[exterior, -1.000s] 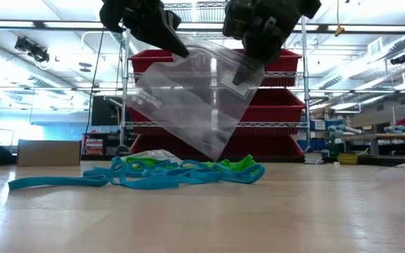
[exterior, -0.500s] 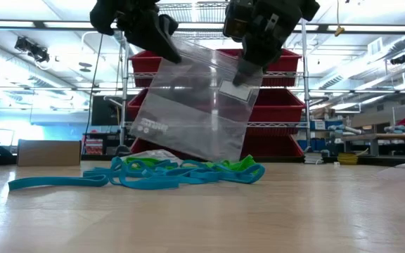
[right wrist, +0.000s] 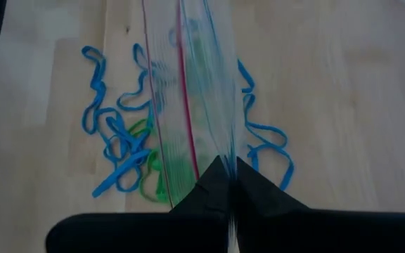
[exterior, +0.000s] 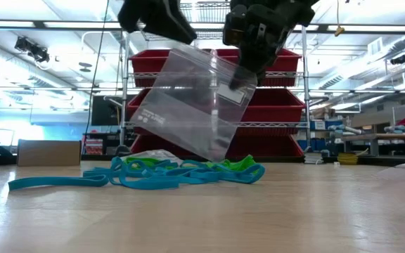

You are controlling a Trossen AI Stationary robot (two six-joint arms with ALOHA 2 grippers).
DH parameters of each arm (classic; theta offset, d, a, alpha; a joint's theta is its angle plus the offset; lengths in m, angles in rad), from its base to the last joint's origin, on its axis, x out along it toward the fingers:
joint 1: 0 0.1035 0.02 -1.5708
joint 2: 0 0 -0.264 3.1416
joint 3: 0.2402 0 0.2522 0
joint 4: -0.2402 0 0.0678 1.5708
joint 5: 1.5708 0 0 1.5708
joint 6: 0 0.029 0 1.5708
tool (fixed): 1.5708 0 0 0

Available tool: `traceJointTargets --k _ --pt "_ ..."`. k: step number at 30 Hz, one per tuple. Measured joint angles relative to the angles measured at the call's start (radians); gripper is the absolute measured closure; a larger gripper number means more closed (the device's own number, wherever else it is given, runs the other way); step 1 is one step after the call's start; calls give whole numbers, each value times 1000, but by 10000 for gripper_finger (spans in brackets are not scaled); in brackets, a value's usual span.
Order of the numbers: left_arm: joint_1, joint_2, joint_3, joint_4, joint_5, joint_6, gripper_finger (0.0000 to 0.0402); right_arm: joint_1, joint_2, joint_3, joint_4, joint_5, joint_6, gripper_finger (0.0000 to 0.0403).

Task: Sort rubber bands
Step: Open the right transparent zip bag

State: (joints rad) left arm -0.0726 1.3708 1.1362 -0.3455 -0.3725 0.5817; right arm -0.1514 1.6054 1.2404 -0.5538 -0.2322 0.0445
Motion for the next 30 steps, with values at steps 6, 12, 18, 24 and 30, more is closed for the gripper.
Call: traceJointTargets --k 6,12,18,24,30 --pt "-15 0 0 13 -19 48 193 -7 0 0 -2 -10 15 403" --pt "-18 42 -2 34 153 44 193 -5 0 0 69 -57 33 403" --pt "-17 100 -3 73 149 79 193 0 0 0 78 -51 42 403" --pt "-7 147 -3 101 130 95 193 -1 0 0 80 -24 43 403" --pt "8 176 -3 90 105 92 197 0 0 0 81 -13 43 403"
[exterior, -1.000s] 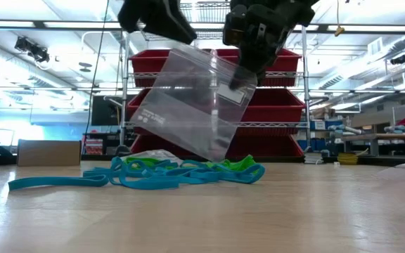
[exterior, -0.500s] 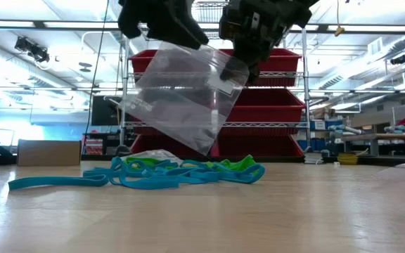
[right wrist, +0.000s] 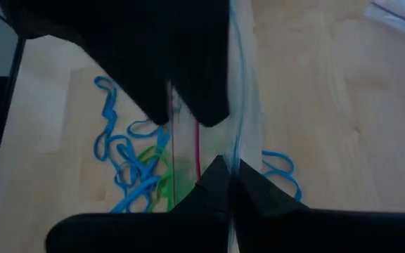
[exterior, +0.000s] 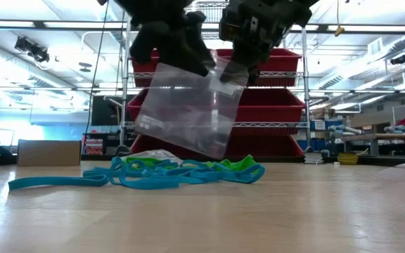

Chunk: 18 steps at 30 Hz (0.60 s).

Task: Sort rubber bands
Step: Open the right transparent zip bag

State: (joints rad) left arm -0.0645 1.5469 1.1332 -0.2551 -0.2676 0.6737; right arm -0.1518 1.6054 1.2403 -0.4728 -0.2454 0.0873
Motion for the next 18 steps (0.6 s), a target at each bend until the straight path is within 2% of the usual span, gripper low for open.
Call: traceJointTargets --k 5,10,16,18 --pt "0 22 0 -17 4 -2 233 1 0 0 5 16 -1 403" --pt "0 38 0 -26 1 -3 298 1 0 0 14 16 -1 403" --pt "-1 44 0 -23 -84 0 382 2 0 0 29 38 20 403" --pt "-1 46 0 -25 -85 0 394 2 0 0 47 53 35 403"
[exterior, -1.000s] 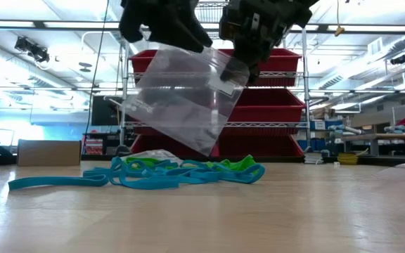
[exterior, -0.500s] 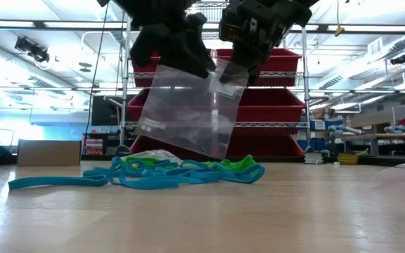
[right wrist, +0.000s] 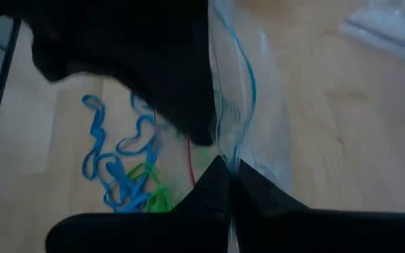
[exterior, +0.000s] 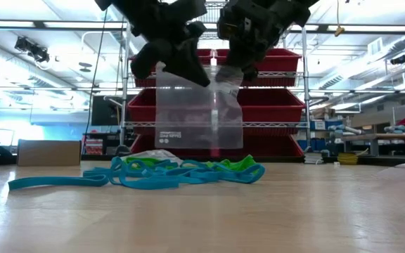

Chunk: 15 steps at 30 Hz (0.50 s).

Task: Sort rubber bands
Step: Open the right transparent zip bag

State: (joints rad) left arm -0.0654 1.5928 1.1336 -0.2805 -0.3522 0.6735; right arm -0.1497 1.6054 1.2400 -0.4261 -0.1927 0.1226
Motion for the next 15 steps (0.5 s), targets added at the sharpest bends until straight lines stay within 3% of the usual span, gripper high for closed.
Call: traceJointTargets --k 11,13,15 --pt "-34 6 0 -47 -2 -24 399 8 0 0 54 235 87 403" --pt "-35 5 0 -74 2 -50 400 13 0 0 63 236 75 403" --pt "-34 5 0 -101 7 -71 400 20 0 0 76 168 18 400"
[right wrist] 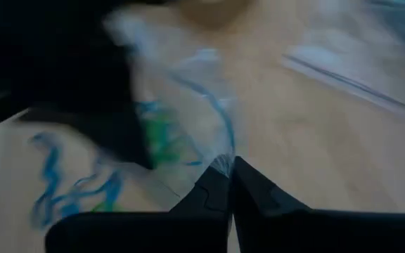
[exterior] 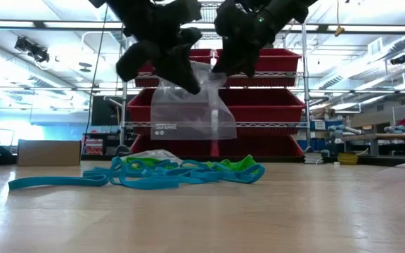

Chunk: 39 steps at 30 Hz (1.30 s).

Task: Sort rubber bands
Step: Open the right transparent zip bag

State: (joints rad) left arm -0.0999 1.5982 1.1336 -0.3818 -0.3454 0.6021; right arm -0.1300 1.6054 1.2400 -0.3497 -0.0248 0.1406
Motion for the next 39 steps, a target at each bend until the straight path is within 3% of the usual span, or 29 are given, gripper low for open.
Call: traceJointTargets --k 3,6,16,20,28,39 --pt "-1 0 0 -13 3 -4 400 19 0 0 16 -116 -79 383" --pt "-1 0 0 0 7 -4 400 47 0 0 10 -127 -139 354" --pt "-1 0 0 50 71 -3 401 76 12 0 -67 41 -241 275" --pt "-7 0 -1 67 101 -3 401 77 12 0 -83 133 -242 273" --pt "-18 0 -1 96 93 1 401 54 13 0 -82 -2 -194 290" --pt "-49 0 -1 133 -2 57 401 54 13 0 -83 -107 -171 299"
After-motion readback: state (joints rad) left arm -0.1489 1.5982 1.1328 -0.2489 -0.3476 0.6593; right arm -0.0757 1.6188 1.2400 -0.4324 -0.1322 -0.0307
